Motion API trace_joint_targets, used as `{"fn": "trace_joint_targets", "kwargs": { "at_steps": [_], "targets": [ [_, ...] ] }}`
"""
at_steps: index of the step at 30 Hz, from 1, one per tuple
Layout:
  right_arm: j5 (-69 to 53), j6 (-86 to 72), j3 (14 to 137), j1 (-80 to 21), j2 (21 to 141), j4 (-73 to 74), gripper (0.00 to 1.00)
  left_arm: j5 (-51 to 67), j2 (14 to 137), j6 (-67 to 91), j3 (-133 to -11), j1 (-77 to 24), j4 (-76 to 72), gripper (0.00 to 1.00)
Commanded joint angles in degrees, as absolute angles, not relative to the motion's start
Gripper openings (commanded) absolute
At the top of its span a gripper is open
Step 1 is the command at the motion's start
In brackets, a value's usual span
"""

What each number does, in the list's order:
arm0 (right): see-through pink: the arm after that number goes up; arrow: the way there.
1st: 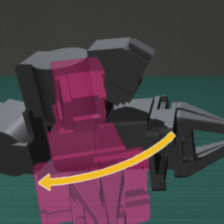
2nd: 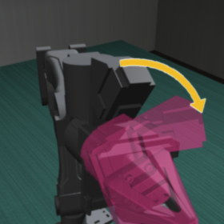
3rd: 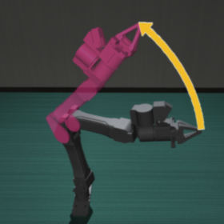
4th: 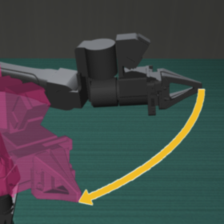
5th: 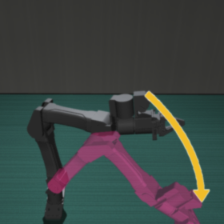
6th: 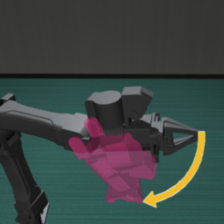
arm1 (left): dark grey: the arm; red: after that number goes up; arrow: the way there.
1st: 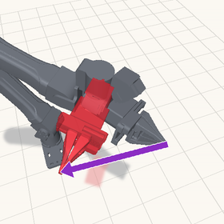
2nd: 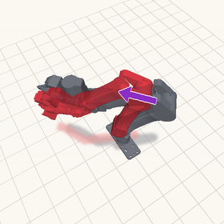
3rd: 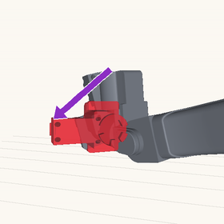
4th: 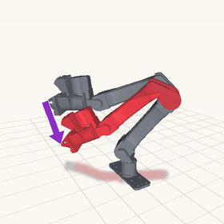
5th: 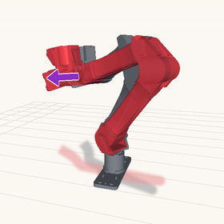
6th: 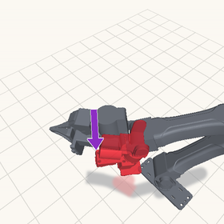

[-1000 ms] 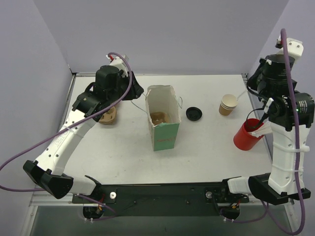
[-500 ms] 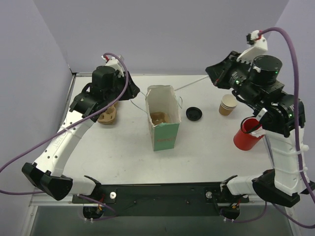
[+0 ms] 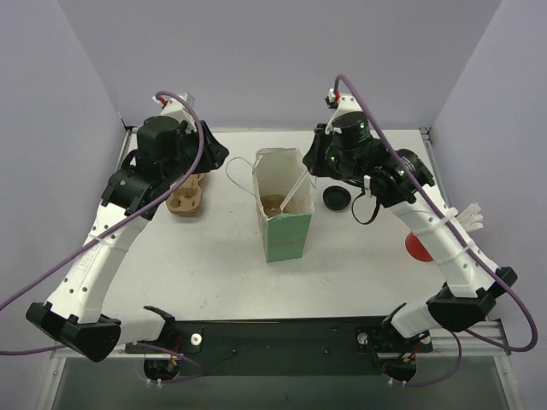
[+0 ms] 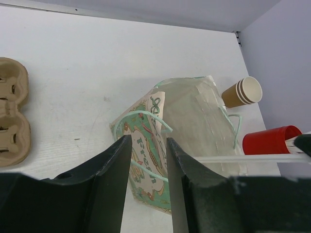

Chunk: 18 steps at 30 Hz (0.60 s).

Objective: Pack the takeout coffee

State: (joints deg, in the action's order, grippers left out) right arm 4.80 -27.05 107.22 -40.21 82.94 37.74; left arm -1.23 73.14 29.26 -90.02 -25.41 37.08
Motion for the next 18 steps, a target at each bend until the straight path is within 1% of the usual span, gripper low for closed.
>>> {"fn": "trace_joint_targets", "kwargs": {
  "at_steps": [1,3,6,7,9,10,11,13,16,17,18],
  "targets": [
    [4.93,-28.39,101.79,-40.61,82.79,33.06,0.04,-1.32,70.49,28.21,-88.77,-24.70,37.09,0.45],
    [3.61,-28.83,100.38,-40.69,83.23,32.35,0.07,-1.58,69.96,27.95,-87.98,-24.52,37.09,0.45],
    [2.29,-29.00,99.58,-40.61,84.11,31.55,0.23,-1.67,69.17,27.34,-86.66,-24.00,37.35,0.45],
    [2.02,-29.00,99.67,-40.69,84.29,31.55,0.42,-1.67,69.08,27.16,-86.14,-23.91,37.70,0.45],
    [1.76,-28.92,99.93,-40.69,84.29,31.46,0.63,-1.67,68.73,26.72,-85.61,-23.73,37.79,0.45],
    [1.67,-28.65,100.02,-40.69,84.20,31.55,0.75,-1.67,68.56,26.63,-85.43,-23.73,37.88,0.45],
    [1.67,-28.65,100.02,-40.61,83.68,31.55,0.82,-1.58,68.55,26.28,-84.99,-23.64,37.97,0.46],
    [2.72,-28.30,100.28,-40.52,82.97,31.90,0.86,-1.50,68.73,26.10,-84.90,-23.47,38.49,0.47],
    [5.18,-28.65,99.23,-38.85,80.51,32.87,0.89,-1.49,68.82,26.02,-84.82,-23.29,39.11,0.51],
    [5.36,-29.17,98.36,-37.89,78.51,32.87,0.89,-1.67,68.73,25.93,-84.81,-23.29,39.37,0.59],
    [5.54,-29.44,96.35,-35.88,77.27,32.78,0.89,-2.89,68.56,26.01,-84.55,-23.29,40.16,0.79]
  ]
}}
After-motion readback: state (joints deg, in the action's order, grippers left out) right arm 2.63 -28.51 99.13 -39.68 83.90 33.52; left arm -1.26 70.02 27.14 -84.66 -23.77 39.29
